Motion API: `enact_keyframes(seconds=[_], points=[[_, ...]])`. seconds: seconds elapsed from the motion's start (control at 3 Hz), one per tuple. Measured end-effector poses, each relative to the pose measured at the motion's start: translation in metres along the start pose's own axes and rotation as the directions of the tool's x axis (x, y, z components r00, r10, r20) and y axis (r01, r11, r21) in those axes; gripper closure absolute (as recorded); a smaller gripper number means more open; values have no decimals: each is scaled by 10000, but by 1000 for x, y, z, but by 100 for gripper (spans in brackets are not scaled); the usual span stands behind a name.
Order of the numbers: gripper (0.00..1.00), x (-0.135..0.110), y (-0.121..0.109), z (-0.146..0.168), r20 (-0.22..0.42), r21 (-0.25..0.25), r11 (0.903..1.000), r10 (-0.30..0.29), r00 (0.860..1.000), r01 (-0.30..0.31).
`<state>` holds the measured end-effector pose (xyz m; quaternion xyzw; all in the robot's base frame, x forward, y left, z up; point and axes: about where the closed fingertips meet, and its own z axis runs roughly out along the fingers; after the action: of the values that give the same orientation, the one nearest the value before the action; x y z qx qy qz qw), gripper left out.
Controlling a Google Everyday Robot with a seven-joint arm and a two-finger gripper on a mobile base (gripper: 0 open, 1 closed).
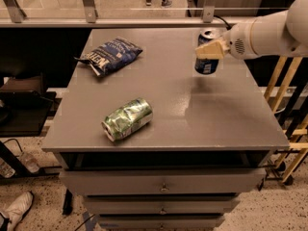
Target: Move pepsi can near blue chip bag
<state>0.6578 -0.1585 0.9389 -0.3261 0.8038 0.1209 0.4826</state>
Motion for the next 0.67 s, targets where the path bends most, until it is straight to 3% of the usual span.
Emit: enact_keyframes(seconds=[0.33,0.67], points=[[100,-3,-1,-1,40,18,10000,-40,10000,40],[100,-14,16,16,164,-598,9976,-328,9993,338]])
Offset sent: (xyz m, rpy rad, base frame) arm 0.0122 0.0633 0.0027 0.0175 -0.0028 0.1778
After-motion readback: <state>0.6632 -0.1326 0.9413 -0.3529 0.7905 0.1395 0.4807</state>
